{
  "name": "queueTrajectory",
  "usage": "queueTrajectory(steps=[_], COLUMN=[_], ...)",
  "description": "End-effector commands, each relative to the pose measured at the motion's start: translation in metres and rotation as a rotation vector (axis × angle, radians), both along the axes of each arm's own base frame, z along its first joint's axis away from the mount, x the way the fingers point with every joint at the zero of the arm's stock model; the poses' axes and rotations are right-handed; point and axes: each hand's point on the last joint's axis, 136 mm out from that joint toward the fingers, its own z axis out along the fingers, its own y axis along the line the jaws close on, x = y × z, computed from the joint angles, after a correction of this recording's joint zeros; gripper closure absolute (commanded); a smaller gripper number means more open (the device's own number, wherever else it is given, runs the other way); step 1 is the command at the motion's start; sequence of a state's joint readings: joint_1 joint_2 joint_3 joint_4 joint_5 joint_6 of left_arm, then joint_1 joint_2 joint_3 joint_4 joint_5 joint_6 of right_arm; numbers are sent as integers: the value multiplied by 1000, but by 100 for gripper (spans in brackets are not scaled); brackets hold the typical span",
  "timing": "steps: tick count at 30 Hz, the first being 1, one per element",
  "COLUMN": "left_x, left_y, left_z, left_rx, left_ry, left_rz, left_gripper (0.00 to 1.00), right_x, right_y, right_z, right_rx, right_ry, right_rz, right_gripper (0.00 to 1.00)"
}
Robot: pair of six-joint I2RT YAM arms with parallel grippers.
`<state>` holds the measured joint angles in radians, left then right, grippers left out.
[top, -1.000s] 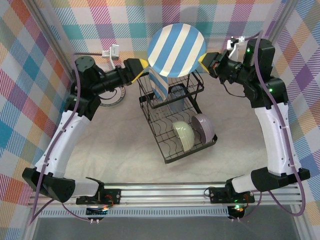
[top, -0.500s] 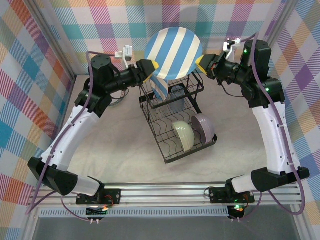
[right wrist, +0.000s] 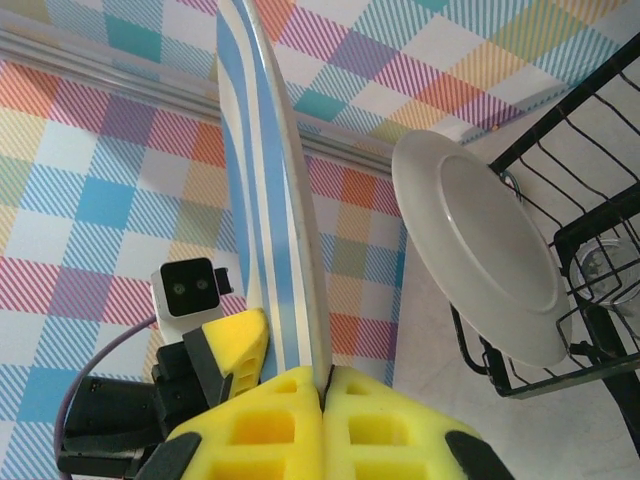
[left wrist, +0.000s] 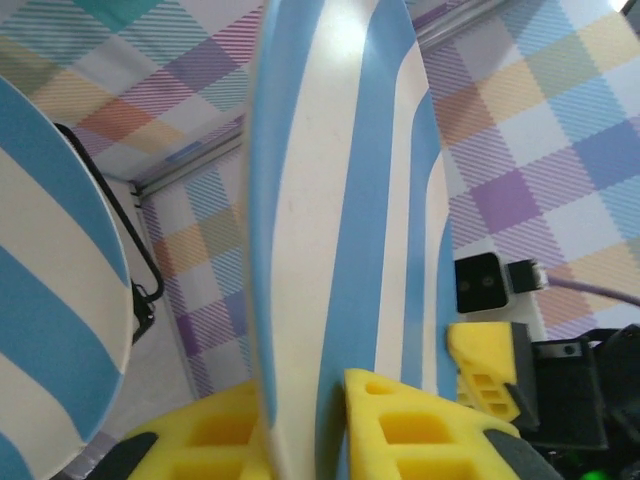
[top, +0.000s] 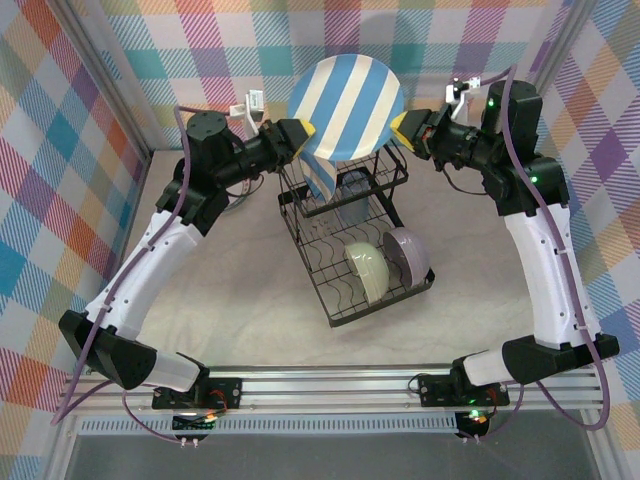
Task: Unload the mixed dishes from the dish rack
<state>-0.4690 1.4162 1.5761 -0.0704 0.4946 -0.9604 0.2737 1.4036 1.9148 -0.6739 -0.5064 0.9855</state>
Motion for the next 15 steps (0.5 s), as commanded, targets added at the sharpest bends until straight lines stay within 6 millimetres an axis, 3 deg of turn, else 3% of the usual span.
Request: queueTrajectory(steps=[1,5,9,10,12,14,15], left_x=[-8,-8,-10,-11,-13,-14,-16], left_y=[1,2,4,4,5,7,8], left_z=[18,20,23,25,28,34,38], left_rx=[-58,-84,-103,-107,-116,-128,-134], left_ry=[-37,-33,-37,-39,-45,-56,-62], left_rz=[5,9,14,15,16,21,22], left_gripper=[89,100,100,100,100,100,100], right_x=[-14,-15,-17,-17,-19,-21,-21], right_y=[0,1,0,0,-1,-3,-4], right_z=[26,24,25,26,29,33,33], right_rx=[33,35,30,26,22,9,0], right_ry=[-104,-107,-131,-142,-175,-217,-231], right_rz=[35,44,44,43,42,39,33], right_gripper=[100,100,100,91,55,3,1])
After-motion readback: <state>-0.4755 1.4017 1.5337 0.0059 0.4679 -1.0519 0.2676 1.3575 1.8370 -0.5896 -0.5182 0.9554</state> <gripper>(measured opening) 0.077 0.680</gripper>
